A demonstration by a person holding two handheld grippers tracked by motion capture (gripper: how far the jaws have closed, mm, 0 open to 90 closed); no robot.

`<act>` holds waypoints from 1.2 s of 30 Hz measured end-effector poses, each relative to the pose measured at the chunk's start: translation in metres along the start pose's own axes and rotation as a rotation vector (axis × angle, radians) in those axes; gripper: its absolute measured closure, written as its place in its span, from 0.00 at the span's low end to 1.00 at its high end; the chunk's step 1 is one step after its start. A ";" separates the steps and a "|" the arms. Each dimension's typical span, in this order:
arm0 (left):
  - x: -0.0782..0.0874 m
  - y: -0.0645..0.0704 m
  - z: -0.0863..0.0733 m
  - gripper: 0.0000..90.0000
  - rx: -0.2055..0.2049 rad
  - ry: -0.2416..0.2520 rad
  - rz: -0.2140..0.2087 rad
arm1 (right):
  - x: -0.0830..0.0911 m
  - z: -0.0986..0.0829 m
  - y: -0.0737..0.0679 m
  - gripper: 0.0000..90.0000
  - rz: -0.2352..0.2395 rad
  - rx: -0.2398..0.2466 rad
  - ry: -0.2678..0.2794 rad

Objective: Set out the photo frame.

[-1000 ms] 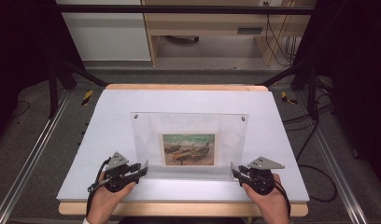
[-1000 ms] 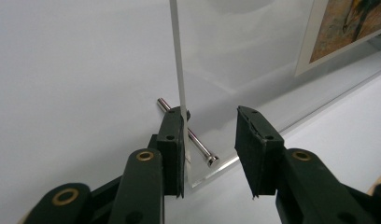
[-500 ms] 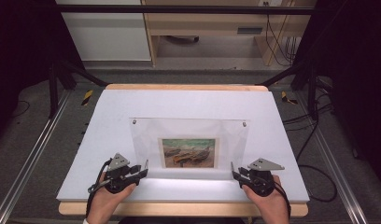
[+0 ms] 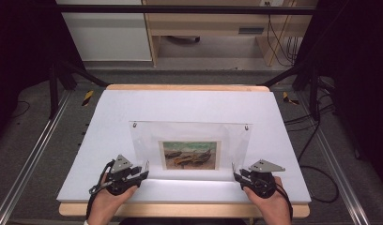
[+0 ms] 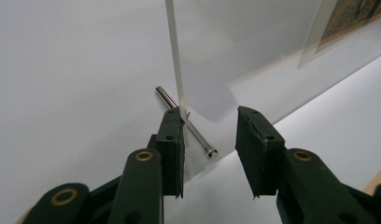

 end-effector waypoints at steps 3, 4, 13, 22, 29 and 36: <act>0.000 0.000 0.001 0.68 0.024 0.006 -0.010 | 0.000 0.000 0.000 0.75 0.005 -0.008 -0.002; -0.001 0.000 0.001 0.67 0.027 0.007 -0.013 | 0.000 0.000 0.000 0.75 0.008 -0.010 0.000; 0.003 0.000 0.014 0.39 0.053 0.087 -0.008 | 0.004 0.010 0.004 0.43 -0.029 -0.007 0.065; 0.011 -0.004 0.026 0.19 0.042 0.167 -0.007 | 0.012 0.023 0.012 0.17 -0.078 0.006 0.145; 0.021 -0.016 0.031 0.10 0.025 0.208 0.014 | 0.027 0.024 0.018 0.13 -0.095 0.003 0.183; 0.031 -0.032 0.031 0.10 0.040 0.239 0.020 | 0.038 0.022 0.027 0.12 -0.113 -0.013 0.216</act>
Point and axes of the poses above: each handheld gripper's, and its own axes: x roughly backward along the jaws, z roughly out of its top, y roughly to its right, the point moved 9 cm from there along -x, roughly forward along the jaws, and after that the axes turned 3 degrees about z, right-handed, at the moved point
